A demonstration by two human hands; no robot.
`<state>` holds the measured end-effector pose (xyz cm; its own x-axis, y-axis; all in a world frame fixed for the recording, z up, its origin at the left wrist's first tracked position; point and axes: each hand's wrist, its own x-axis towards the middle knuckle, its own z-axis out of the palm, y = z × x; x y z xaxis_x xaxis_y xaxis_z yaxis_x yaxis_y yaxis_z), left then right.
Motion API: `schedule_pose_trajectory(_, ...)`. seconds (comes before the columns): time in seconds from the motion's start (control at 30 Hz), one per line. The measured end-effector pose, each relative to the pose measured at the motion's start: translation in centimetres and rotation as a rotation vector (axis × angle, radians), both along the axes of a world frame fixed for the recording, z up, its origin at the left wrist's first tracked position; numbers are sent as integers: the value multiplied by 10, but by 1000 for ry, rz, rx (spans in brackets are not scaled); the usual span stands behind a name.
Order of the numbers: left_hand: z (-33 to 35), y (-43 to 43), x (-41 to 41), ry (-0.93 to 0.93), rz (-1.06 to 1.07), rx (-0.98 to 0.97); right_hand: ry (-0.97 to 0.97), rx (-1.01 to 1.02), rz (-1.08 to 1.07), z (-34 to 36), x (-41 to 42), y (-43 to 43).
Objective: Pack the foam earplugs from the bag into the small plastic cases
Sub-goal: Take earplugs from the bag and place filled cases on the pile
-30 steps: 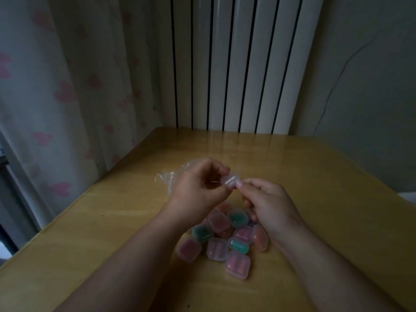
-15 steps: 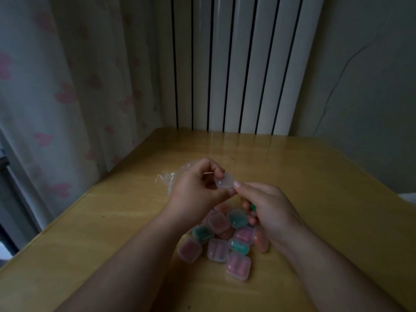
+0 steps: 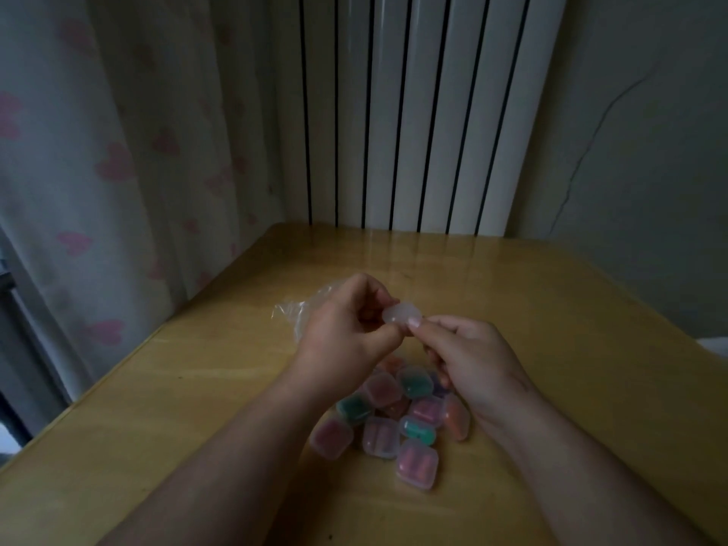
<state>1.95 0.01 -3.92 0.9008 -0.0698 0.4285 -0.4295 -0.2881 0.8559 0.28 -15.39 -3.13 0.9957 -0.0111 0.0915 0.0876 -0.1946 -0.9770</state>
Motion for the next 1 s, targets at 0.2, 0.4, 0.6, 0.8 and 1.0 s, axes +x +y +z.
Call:
schedule_pose_trajectory(0.2,-1,-5,-2,8,-11,5,55,8,-101,-3,3,1)
schedule_pose_trajectory(0.4,-3,-5,-1,-13,-3,0,-21,22,-64,-3,3,2)
schedule_pose_trajectory(0.6,-2,-7,-1,28,31,-86,0,-75,-135,-3,3,5)
schedule_pose_trajectory(0.8,7,0,-7,68,-23,-202,-37,-67,-109,0,4,0)
schedule_pose_trajectory(1.0,7,2,-6,159,-112,-119,0,-7,-91,-5,7,-2)
